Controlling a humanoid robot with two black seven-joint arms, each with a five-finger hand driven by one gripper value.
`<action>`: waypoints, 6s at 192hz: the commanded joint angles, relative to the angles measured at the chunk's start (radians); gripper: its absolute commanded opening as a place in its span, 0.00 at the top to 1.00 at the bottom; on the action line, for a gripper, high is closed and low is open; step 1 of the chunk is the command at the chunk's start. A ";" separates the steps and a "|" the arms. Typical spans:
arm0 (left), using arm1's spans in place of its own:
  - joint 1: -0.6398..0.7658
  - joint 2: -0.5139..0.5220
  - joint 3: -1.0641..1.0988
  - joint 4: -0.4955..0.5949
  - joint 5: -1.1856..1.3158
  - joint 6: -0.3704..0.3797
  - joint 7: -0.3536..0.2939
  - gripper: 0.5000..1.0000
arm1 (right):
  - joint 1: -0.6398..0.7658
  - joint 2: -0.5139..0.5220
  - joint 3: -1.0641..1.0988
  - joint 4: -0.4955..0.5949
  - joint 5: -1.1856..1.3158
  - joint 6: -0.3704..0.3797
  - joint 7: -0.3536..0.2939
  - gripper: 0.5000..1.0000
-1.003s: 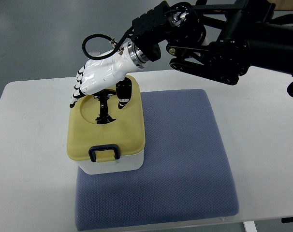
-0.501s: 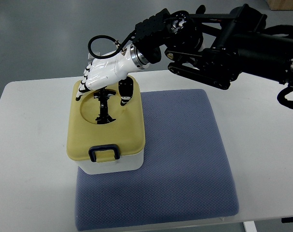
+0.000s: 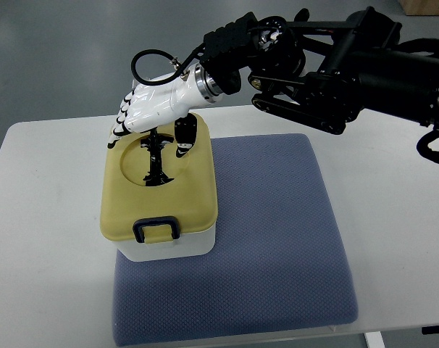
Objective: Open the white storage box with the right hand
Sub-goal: 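Close the right hand fingers around the black lid handle, then lift the yellow lid off the box with the right hand, then lower the lid onto the blue mat beside the box, then open the right hand and withdraw it from the lid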
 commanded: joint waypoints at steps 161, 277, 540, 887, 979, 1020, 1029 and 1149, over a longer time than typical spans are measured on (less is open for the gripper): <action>0.000 0.000 0.000 0.001 0.000 0.000 0.000 0.00 | -0.017 0.001 0.001 0.002 0.002 -0.006 0.021 0.93; 0.000 0.000 0.000 0.001 0.000 0.000 0.000 0.00 | -0.006 -0.013 0.013 0.033 0.002 -0.072 0.040 1.00; 0.000 0.000 0.000 0.001 0.000 0.000 0.000 0.00 | -0.210 -0.782 0.126 0.152 0.059 -0.261 0.040 1.00; 0.000 0.000 0.000 -0.001 0.001 0.000 0.000 0.00 | -0.543 -0.532 0.074 0.148 0.053 -0.526 0.040 0.14; 0.000 0.000 0.000 0.001 0.000 0.000 0.000 0.00 | -0.521 -0.587 0.030 0.172 0.059 -0.494 0.040 0.12; 0.000 0.000 0.000 -0.001 0.000 0.000 0.000 0.00 | -0.475 -0.608 0.103 0.183 0.195 -0.305 0.040 0.12; 0.000 0.000 0.000 0.001 0.000 0.000 0.000 0.00 | -0.477 -0.608 0.145 0.181 0.272 -0.241 0.040 0.12; 0.000 0.000 0.000 -0.001 0.000 0.000 0.000 0.00 | -0.610 -0.378 0.415 -0.105 1.415 0.005 -0.233 0.12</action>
